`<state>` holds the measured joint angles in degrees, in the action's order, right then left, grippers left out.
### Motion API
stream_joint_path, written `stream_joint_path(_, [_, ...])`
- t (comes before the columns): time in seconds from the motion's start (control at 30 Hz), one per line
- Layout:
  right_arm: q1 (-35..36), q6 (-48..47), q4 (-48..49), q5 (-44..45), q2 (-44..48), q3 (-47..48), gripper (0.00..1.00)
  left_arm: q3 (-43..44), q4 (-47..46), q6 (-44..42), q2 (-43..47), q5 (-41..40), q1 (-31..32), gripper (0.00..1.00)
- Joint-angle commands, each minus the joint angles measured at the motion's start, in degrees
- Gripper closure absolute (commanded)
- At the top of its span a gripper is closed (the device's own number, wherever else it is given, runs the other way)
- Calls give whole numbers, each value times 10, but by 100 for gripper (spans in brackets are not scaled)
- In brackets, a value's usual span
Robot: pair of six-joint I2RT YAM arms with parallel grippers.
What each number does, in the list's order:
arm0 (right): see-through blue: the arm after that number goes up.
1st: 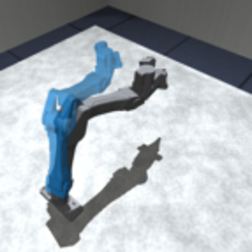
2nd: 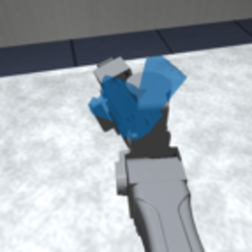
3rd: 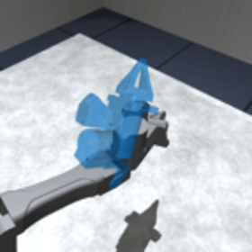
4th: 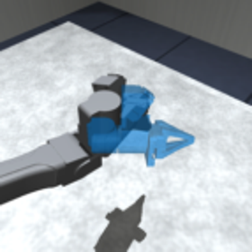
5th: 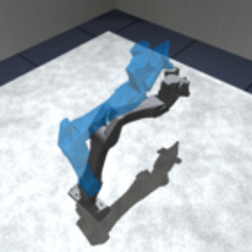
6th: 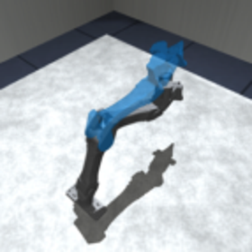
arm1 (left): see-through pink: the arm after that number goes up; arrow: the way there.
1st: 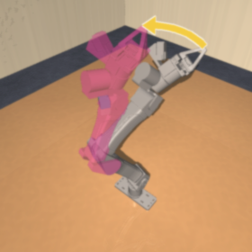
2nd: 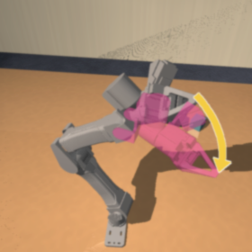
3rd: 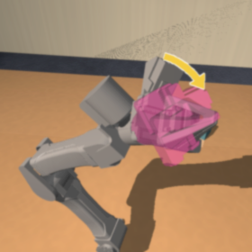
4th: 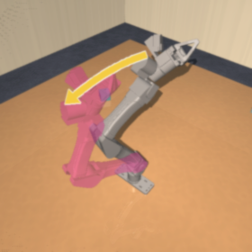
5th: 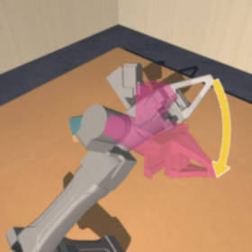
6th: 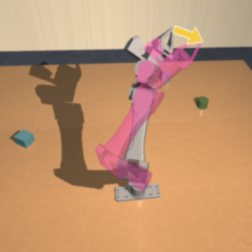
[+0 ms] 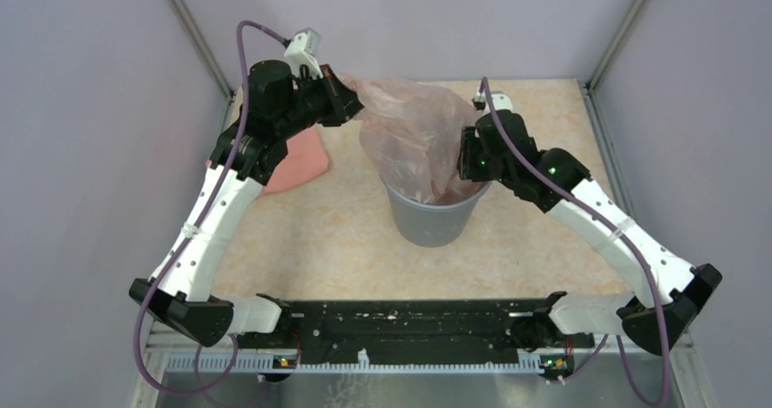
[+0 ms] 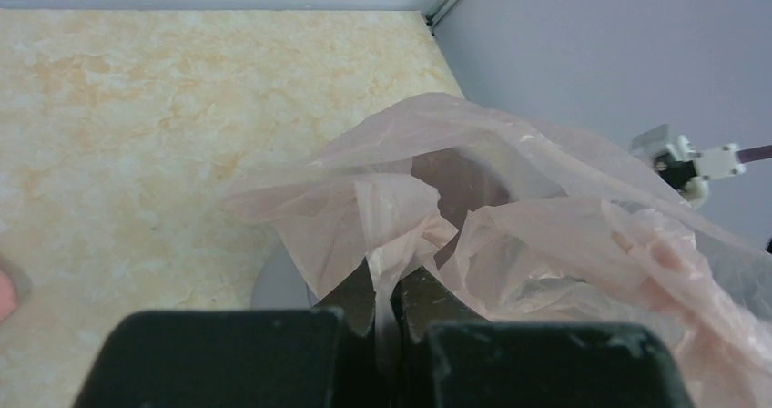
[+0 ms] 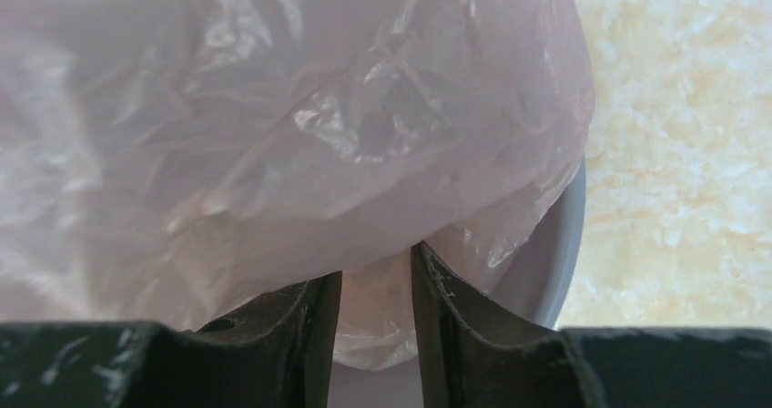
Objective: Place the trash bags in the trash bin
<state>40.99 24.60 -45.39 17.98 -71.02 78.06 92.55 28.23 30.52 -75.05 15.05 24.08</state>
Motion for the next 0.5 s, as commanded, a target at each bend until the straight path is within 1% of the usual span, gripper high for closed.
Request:
stream_joint_path(0.0, [7, -6, -7, -9, 41, 66, 64, 0, -23, 1, -1, 13, -2, 100])
stream_joint_path(0.1, [8, -10, -31, -6, 48, 88, 64, -3, -25, 3, -1, 16, -2, 100])
stream_joint_path(0.23, [8, -12, -43, 5, 66, 102, 58, -5, -26, 3, 0, 16, -2, 100])
stream_joint_path(0.27, [8, -13, -44, 9, 69, 105, 55, -5, -26, 3, 0, 16, -2, 100])
stream_joint_path(0.4, [8, -31, -32, 31, 65, 123, 29, -5, -26, 2, 2, 16, -2, 100])
stream_joint_path(0.47, [8, -45, -20, 40, 48, 143, 20, -4, -26, 3, 2, 18, -2, 100])
